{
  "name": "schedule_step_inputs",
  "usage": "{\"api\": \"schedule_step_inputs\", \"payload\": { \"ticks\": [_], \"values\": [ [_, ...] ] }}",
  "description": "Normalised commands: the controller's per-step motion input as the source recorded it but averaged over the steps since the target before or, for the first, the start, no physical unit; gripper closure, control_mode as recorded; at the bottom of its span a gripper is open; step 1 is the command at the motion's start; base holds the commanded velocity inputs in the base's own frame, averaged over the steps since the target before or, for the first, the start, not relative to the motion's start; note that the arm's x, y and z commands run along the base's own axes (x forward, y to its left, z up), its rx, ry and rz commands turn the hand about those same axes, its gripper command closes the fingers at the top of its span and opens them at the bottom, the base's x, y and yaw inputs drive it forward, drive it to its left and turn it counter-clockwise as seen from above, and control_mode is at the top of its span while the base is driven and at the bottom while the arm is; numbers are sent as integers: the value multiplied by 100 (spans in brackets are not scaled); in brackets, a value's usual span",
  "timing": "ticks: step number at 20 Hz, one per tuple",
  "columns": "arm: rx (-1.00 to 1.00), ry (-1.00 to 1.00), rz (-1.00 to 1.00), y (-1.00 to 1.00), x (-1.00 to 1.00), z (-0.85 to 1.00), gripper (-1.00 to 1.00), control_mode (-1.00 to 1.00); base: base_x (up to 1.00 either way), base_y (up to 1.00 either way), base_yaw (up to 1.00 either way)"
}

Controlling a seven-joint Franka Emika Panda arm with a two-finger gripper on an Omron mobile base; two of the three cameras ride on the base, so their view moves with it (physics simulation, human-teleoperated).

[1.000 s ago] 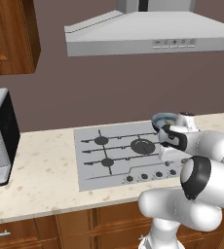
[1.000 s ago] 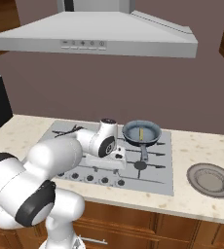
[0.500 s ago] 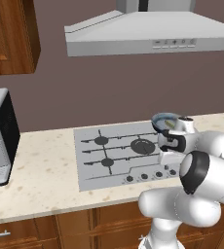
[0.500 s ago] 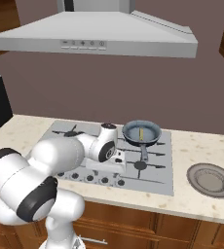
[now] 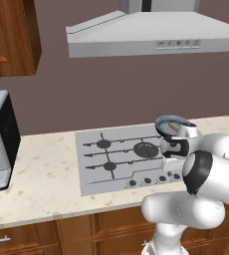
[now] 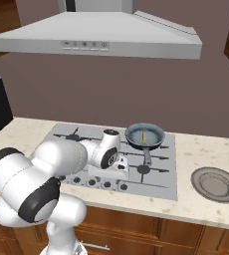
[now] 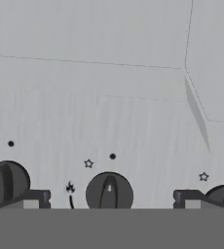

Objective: Pick up the butter stick and place it in the pan. Then turn on the burner for the pan.

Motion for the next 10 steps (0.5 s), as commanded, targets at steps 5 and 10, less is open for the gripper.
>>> {"api": "schedule_step_inputs", "payload": {
  "ticks": [5, 10],
  "values": [
    [0, 0, 0, 0, 0, -16, -100, -100, 0, 0, 0],
    [0, 0, 0, 0, 0, -15, -100, -100, 0, 0, 0]
  ]
}}
